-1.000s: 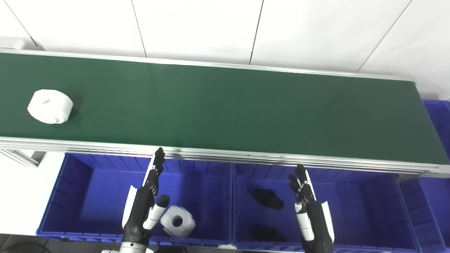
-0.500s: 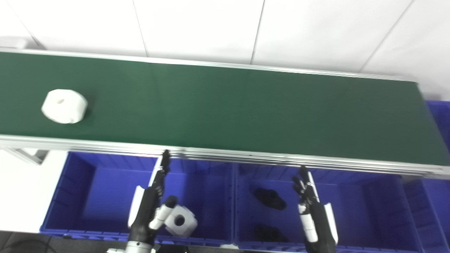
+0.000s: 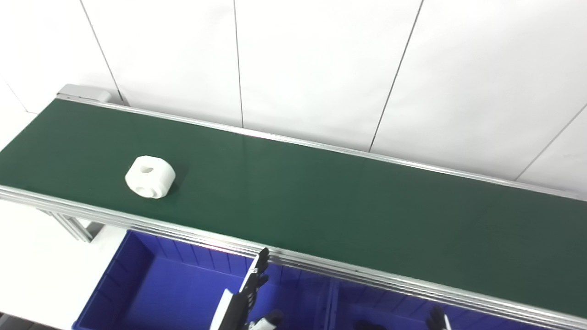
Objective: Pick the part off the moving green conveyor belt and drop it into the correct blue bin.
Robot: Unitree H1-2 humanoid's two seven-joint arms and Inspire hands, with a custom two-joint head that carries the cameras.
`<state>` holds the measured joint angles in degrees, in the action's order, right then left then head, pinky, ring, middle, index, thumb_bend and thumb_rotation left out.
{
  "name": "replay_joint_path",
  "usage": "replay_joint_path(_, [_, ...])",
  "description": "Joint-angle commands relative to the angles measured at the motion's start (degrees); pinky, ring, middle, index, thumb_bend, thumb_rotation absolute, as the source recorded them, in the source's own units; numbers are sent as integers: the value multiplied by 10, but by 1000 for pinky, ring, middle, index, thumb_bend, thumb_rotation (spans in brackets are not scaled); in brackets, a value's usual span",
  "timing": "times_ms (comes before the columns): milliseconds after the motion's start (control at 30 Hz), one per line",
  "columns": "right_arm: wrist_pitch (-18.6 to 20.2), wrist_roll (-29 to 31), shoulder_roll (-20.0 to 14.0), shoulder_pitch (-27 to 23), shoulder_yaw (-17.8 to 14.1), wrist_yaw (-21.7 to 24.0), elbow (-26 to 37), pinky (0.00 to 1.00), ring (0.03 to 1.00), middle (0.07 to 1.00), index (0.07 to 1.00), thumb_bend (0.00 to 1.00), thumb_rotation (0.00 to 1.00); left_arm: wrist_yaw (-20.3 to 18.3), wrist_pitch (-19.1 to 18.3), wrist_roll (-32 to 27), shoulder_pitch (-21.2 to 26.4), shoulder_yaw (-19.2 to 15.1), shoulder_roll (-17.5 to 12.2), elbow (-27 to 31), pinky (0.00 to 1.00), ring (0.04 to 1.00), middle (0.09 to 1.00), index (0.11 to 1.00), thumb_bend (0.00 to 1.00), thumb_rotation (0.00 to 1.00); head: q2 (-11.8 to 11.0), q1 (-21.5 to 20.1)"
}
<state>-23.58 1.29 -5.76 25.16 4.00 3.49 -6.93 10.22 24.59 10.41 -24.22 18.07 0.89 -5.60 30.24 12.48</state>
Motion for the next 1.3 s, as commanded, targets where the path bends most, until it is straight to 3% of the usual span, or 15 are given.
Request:
replay_joint_path(0, [-33, -2, -3, -4, -6, 6, 4, 1000, 1000, 1000, 1000, 694, 1000, 22, 23, 6, 8, 12, 0, 3, 945, 982, 994, 1000, 806, 805, 0, 0])
replay_joint_path(300, [-33, -3, 4, -9, -12, 10, 0, 1000, 1000, 1000, 1000, 680, 1000, 42, 23, 6, 16, 24, -15, 26, 921, 977, 990, 1000, 839, 780, 6, 0])
replay_joint_path(400, [-33, -2, 6, -8, -12, 13, 2, 1000, 1000, 1000, 1000, 671, 1000, 52, 23, 45, 18, 21, -41, 81, 864, 941, 962, 1000, 877, 802, 10, -2])
replay_joint_path(500, [-33, -7, 7, -8, -12, 9, 2, 1000, 997, 1000, 1000, 655, 1000, 56, 23, 122, 37, 4, -77, 136, 787, 879, 887, 912, 874, 772, 11, -2])
replay_joint_path(633, [-33, -13, 8, -8, -10, 6, 5, 1000, 997, 1000, 1000, 654, 1000, 1, -32, 183, 73, -44, -113, 217, 736, 844, 857, 864, 989, 681, 13, -8])
replay_joint_path(767, [-33, -10, 9, -7, -10, 7, 5, 1000, 994, 1000, 1000, 651, 1000, -57, -94, 237, 127, -82, -139, 288, 788, 844, 851, 839, 982, 568, 15, -9])
replay_joint_path(867, [-33, -14, 9, -7, -8, 6, 5, 1000, 993, 1000, 1000, 653, 1000, -98, -127, 278, 165, -100, -162, 310, 804, 855, 856, 842, 963, 548, 16, -10])
replay_joint_path(1067, [-33, -9, 12, -9, -6, 11, 6, 1000, 995, 1000, 1000, 640, 1000, -162, -161, 309, 240, -132, -221, 279, 838, 881, 873, 849, 982, 550, 18, -14])
replay_joint_path(1267, [-33, -2, 15, -9, -6, 17, 7, 1000, 990, 1000, 1000, 652, 1000, -186, -165, 335, 304, -138, -271, 208, 841, 883, 875, 867, 1000, 549, 20, -16])
